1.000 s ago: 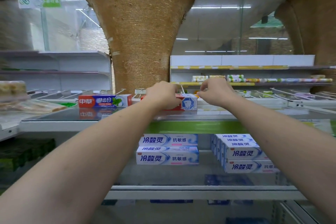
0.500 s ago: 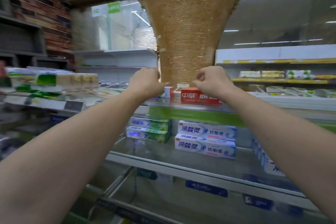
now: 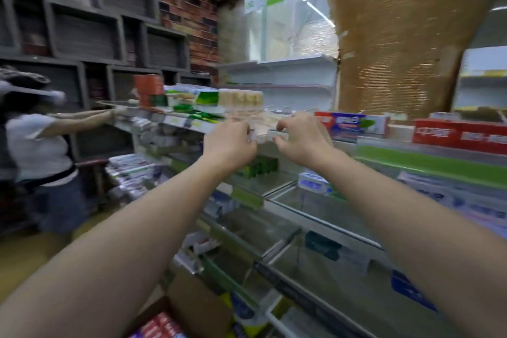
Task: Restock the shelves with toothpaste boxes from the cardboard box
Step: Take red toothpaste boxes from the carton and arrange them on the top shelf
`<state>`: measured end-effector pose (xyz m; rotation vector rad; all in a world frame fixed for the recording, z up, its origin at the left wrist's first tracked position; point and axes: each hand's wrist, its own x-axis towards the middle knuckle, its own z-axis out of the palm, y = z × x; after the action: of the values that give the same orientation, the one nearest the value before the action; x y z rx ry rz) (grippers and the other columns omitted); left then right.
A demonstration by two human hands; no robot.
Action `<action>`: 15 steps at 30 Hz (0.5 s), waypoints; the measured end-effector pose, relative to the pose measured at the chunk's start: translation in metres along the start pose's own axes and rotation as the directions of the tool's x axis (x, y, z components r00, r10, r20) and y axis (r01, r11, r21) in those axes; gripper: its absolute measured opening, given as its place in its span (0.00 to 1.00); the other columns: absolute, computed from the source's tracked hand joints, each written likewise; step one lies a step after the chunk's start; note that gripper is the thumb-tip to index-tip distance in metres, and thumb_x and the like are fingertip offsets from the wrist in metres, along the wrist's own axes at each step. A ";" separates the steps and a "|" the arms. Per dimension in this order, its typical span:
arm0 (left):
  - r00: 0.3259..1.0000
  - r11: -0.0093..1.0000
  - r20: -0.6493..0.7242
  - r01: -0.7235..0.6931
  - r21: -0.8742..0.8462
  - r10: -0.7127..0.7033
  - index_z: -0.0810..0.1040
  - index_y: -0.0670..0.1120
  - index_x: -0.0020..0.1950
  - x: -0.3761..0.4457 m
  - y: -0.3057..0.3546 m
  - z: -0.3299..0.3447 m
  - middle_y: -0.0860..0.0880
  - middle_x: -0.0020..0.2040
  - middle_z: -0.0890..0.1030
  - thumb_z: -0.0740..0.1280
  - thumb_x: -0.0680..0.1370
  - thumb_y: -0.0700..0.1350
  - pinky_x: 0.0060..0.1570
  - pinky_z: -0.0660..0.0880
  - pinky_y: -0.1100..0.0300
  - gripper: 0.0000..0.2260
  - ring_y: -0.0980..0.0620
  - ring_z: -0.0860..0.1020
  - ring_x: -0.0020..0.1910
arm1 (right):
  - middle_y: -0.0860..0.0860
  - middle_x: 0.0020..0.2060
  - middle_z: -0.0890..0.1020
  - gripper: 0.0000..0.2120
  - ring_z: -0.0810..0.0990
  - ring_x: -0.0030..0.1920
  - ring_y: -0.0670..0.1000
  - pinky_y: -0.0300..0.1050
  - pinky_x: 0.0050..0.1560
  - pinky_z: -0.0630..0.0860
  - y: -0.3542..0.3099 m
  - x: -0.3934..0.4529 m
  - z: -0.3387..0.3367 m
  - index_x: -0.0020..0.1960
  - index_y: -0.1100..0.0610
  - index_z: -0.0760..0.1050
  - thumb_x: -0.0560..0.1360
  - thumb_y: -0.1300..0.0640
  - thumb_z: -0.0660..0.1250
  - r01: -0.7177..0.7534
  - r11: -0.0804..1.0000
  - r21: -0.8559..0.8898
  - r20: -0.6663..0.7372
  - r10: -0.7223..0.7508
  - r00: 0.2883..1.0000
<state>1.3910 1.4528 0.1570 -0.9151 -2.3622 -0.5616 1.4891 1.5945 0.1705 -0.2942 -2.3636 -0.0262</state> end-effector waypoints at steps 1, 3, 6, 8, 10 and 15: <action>0.999 1.000 0.018 0.027 0.016 -0.027 0.79 0.49 0.53 -0.006 -0.017 0.006 0.47 0.53 0.79 0.61 0.79 0.56 0.50 0.78 0.47 0.13 0.43 0.77 0.53 | 0.56 0.54 0.79 0.13 0.76 0.57 0.59 0.48 0.54 0.73 -0.014 0.000 0.017 0.56 0.52 0.81 0.75 0.48 0.66 0.024 0.999 0.026 -0.001 -0.024 1.000; 0.995 0.996 0.059 0.077 0.053 -0.080 0.78 0.49 0.55 -0.017 -0.050 0.021 0.46 0.53 0.78 0.61 0.79 0.56 0.52 0.78 0.46 0.13 0.42 0.76 0.55 | 0.56 0.51 0.79 0.12 0.76 0.55 0.59 0.48 0.52 0.74 -0.040 -0.003 0.054 0.54 0.54 0.80 0.76 0.49 0.66 0.070 0.994 0.079 -0.005 -0.069 0.998; 0.983 0.987 0.115 0.137 0.087 -0.146 0.77 0.48 0.60 -0.036 -0.099 0.050 0.44 0.57 0.77 0.61 0.79 0.55 0.54 0.76 0.45 0.15 0.40 0.74 0.60 | 0.56 0.48 0.78 0.13 0.76 0.51 0.59 0.50 0.51 0.76 -0.075 -0.013 0.111 0.54 0.56 0.81 0.76 0.49 0.66 0.114 0.986 0.121 0.026 -0.118 0.993; 0.975 0.981 0.124 0.175 0.083 -0.184 0.77 0.48 0.60 -0.049 -0.130 0.071 0.43 0.57 0.77 0.61 0.79 0.53 0.54 0.77 0.45 0.15 0.39 0.74 0.60 | 0.56 0.48 0.78 0.13 0.76 0.51 0.59 0.51 0.51 0.76 -0.095 -0.020 0.148 0.54 0.56 0.81 0.75 0.49 0.66 0.118 0.983 0.143 0.076 -0.130 0.989; 0.965 0.976 0.150 0.203 0.083 -0.213 0.77 0.48 0.60 -0.062 -0.160 0.093 0.44 0.57 0.77 0.60 0.79 0.53 0.52 0.76 0.47 0.14 0.40 0.74 0.59 | 0.56 0.49 0.78 0.13 0.76 0.53 0.59 0.51 0.52 0.75 -0.113 -0.027 0.184 0.55 0.55 0.80 0.76 0.49 0.65 0.111 0.980 0.167 0.151 -0.137 0.979; 0.919 0.950 0.241 0.301 0.086 -0.313 0.78 0.48 0.59 -0.105 -0.231 0.150 0.43 0.58 0.77 0.62 0.78 0.52 0.54 0.76 0.46 0.14 0.40 0.74 0.62 | 0.56 0.50 0.79 0.14 0.75 0.55 0.59 0.51 0.53 0.75 -0.152 -0.059 0.277 0.58 0.54 0.79 0.76 0.50 0.65 0.064 0.969 0.238 0.316 -0.140 0.939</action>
<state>1.2429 1.3268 -0.0650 -0.6261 -2.7645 -0.5311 1.3078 1.4633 -0.0606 -0.0669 -2.6830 0.2588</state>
